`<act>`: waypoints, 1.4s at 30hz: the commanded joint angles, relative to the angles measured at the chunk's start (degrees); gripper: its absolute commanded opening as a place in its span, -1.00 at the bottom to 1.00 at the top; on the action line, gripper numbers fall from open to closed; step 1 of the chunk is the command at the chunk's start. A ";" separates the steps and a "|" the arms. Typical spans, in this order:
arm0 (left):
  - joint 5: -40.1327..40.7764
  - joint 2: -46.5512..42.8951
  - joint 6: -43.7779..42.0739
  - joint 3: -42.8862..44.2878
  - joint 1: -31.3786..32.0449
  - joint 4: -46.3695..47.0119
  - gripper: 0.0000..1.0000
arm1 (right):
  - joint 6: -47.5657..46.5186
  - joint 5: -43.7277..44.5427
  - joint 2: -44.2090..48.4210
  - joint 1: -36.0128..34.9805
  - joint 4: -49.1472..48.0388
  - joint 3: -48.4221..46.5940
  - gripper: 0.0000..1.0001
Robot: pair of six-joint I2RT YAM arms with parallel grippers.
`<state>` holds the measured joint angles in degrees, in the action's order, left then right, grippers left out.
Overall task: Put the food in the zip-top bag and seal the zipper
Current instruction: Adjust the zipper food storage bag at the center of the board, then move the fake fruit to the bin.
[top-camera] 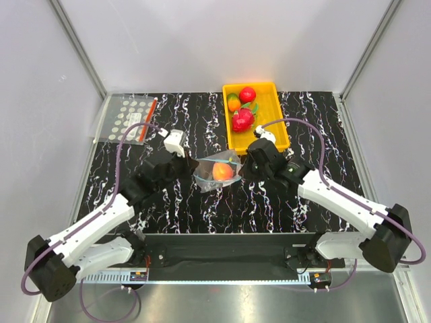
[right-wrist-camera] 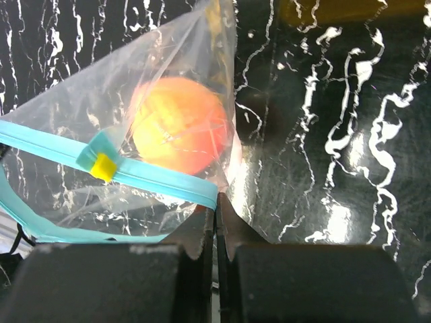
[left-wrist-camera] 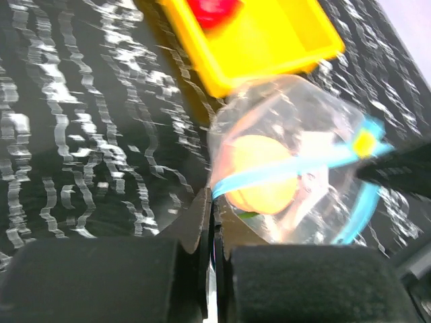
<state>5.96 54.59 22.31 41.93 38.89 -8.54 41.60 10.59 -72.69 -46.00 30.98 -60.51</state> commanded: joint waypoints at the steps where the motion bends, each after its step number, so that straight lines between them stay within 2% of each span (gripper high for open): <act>1: -3.82 2.00 0.37 0.95 -0.13 3.88 -1.00 | 0.41 -0.12 2.55 1.17 -0.92 1.89 -1.00; 5: -5.69 4.91 0.37 2.71 0.48 3.53 -1.00 | -0.91 -6.89 -0.43 0.91 -3.03 -0.30 -0.99; 7: -5.69 4.91 -0.59 3.41 0.66 2.65 -1.00 | -1.78 -9.35 -1.67 0.65 -4.43 -0.49 -0.92; 9: -4.82 4.65 -1.73 3.77 0.66 1.25 -1.00 | -3.10 -10.50 -2.02 0.56 -6.01 -0.40 -0.70; 12: -1.31 3.51 -1.66 2.63 0.57 2.11 -1.00 | -6.00 -10.95 -2.72 0.73 -6.11 -1.97 0.43; 15: 3.26 1.75 -0.34 -1.49 0.48 5.62 -1.00 | -9.69 -3.22 -4.30 0.82 -1.20 -7.50 0.59; 18: 6.08 1.66 -0.16 -3.43 0.30 7.82 -1.00 | -12.77 -0.74 -5.53 2.22 1.01 -12.78 0.61; 23: 7.32 3.51 -0.77 -4.49 0.13 9.75 -1.00 | -15.15 -5.39 -8.69 10.37 1.01 -18.49 0.62; 26: 7.05 3.16 -1.30 -5.63 0.13 11.95 -1.00 | -16.29 -7.42 -13.17 14.17 0.31 -22.70 0.61; 30: 5.91 0.96 -2.00 -9.40 0.13 17.66 -1.00 | -18.13 -8.57 -24.57 19.00 0.04 -31.49 0.58; 34: 4.86 1.39 -1.92 -9.41 0.13 17.32 -1.00 | -18.84 -9.62 -34.61 21.82 -2.23 -40.46 0.36; 37: 4.59 1.84 -1.91 -9.94 0.13 17.85 -1.00 | -17.97 -14.80 -41.64 23.84 -6.19 -46.00 0.20; 42: 6.35 1.49 -3.49 -11.69 0.22 20.04 -1.00 | -10.41 -25.34 -55.33 26.48 -13.92 -57.07 -0.06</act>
<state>10.87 56.82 20.47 31.38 39.20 5.72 26.89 -6.98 -122.56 -20.97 24.62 -110.76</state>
